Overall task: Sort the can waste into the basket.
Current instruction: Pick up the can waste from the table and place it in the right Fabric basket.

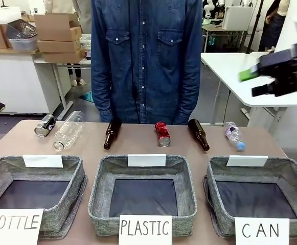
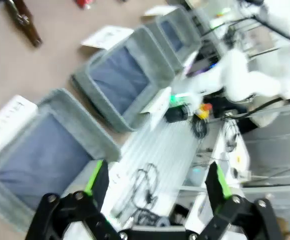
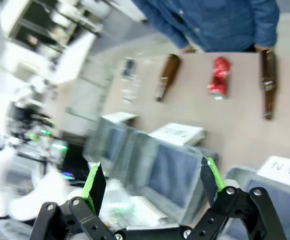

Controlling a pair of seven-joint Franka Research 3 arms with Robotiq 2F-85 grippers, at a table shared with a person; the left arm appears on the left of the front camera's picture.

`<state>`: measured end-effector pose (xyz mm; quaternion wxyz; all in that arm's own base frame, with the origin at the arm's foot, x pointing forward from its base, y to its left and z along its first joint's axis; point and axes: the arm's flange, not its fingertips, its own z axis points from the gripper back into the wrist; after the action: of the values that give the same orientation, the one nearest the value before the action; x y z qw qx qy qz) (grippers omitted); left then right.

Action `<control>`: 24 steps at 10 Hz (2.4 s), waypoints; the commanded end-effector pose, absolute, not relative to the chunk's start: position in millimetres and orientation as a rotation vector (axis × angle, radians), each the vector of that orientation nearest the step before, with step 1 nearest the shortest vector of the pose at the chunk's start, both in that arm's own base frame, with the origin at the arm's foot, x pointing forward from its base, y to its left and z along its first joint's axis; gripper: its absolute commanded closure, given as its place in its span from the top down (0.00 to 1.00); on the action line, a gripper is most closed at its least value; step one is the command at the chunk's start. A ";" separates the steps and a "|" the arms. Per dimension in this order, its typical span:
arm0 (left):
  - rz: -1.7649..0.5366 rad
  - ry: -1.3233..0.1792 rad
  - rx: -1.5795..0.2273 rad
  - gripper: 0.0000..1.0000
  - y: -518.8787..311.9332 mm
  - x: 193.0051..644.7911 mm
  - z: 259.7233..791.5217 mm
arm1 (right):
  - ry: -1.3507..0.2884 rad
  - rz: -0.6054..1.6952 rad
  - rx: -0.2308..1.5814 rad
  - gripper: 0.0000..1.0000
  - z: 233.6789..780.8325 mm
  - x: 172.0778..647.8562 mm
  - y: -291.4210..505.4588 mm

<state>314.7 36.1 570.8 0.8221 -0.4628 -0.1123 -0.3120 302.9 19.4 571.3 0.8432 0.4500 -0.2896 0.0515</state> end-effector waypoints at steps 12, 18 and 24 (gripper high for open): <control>-0.423 -0.218 -0.896 1.00 75.2 338.2 544.8 | -0.564 -0.100 1.196 1.00 564.1 306.6 -18.5; -0.613 -0.241 -1.117 1.00 144.3 331.2 549.3 | -0.564 -0.100 1.196 1.00 564.1 306.6 -18.5; -0.328 -0.478 -1.102 1.00 159.8 296.5 539.3 | -0.564 -0.100 1.196 1.00 564.1 306.6 -18.5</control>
<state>286.7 179.1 534.4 0.8063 -0.5205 -0.2205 -0.1740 300.8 -20.8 564.7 0.7960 0.5484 -0.2499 -0.0566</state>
